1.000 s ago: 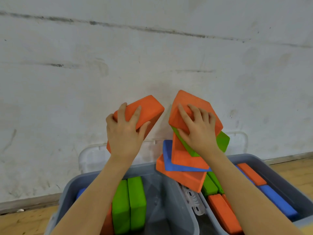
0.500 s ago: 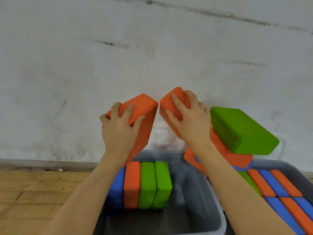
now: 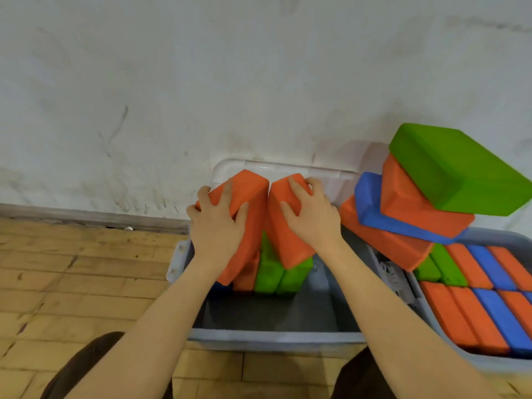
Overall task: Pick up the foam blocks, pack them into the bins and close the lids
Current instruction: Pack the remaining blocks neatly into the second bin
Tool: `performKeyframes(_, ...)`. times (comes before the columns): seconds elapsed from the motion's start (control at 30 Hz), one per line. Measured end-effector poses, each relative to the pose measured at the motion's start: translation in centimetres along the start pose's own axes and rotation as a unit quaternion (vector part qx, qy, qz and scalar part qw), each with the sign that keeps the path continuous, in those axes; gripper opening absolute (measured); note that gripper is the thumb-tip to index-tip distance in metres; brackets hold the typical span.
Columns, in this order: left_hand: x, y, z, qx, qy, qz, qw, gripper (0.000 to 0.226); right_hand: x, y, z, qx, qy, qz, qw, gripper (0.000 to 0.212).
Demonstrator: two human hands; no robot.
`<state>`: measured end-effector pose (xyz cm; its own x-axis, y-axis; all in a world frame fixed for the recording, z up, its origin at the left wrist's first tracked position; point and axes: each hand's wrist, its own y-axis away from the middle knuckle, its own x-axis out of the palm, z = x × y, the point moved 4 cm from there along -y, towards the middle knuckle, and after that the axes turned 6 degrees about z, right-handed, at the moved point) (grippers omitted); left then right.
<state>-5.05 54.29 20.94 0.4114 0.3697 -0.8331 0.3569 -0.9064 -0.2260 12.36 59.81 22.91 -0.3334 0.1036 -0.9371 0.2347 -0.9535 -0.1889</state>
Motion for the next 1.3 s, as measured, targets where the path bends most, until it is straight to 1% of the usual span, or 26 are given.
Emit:
performKeyframes(0.1, -0.7, -0.7, 0.2, 0.029, -0.088, 0.026, 0.995, 0.064, -0.1, 0.6, -0.7, -0.048, -0.011, 0.059, 0.997, 0.067)
performKeyframes(0.2, -0.8, -0.3, -0.3, 0.081, -0.149, 0.033, 0.985, 0.07, 0.1, 1.6, -1.4, -0.079, -0.014, 0.068, 0.994, 0.069)
performKeyframes(0.33, -0.2, 0.6, -0.9, 0.102, -0.15, 0.08, 0.98, 0.065, 0.0, 2.0, -1.3, -0.084, 0.014, 0.084, 0.993, 0.073)
performKeyframes(0.43, 0.2, 0.6, -0.7, 0.112, -0.147, 0.115, 0.976, 0.063, -0.1, 2.3, -1.2, -0.103, 0.032, 0.096, 0.99, 0.075)
performKeyframes(0.5, -0.3, 1.0, -0.9, 0.125, -0.124, 0.103, 0.979, 0.067, -0.5, 2.6, -1.1, -0.103, 0.023, 0.084, 0.991, 0.072)
performKeyframes(0.57, -1.4, 1.8, -1.4, 0.138, -0.075, 0.059, 0.986, 0.067, -0.9, 3.2, -0.7, -0.093, 0.009, 0.072, 0.993, 0.067)
performKeyframes(0.6, -1.9, 1.9, -1.5, 0.128, -0.057, 0.049, 0.989, 0.063, -1.1, 3.4, -0.4, -0.085, -0.003, 0.07, 0.994, 0.065)
performKeyframes(0.67, -2.8, 2.2, -1.3, 0.082, -0.036, 0.06, 0.994, 0.057, -1.5, 3.9, 0.3, -0.062, -0.041, 0.073, 0.995, 0.064)
performKeyframes(0.77, -4.1, 2.6, -0.8, 0.033, -0.049, 0.07, 0.996, 0.054, -1.6, 4.4, 1.0, -0.033, -0.104, 0.091, 0.99, 0.062)
performKeyframes(0.9, -4.3, 3.8, 0.0, -0.006, -0.067, 0.072, 0.995, 0.057, -0.3, 5.5, 2.5, -0.046, -0.116, 0.125, 0.984, 0.063)
performKeyframes(1.0, -4.2, 4.1, 0.9, -0.023, -0.062, 0.053, 0.996, 0.054, 0.6, 5.8, 3.0, -0.052, -0.123, 0.133, 0.982, 0.065)
performKeyframes(1.07, -3.9, 4.0, 1.5, -0.03, -0.065, 0.055, 0.996, 0.053, 0.6, 5.7, 2.9, -0.046, -0.128, 0.129, 0.982, 0.064)
performKeyframes(1.17, -2.9, 3.9, 2.6, -0.034, -0.084, 0.075, 0.993, 0.053, 0.8, 6.0, 3.0, -0.043, -0.13, 0.129, 0.982, 0.064)
performKeyframes(1.3, -1.0, 5.3, 3.2, -0.008, -0.112, 0.122, 0.986, 0.056, 1.4, 7.0, 3.7, -0.051, -0.113, 0.126, 0.984, 0.065)
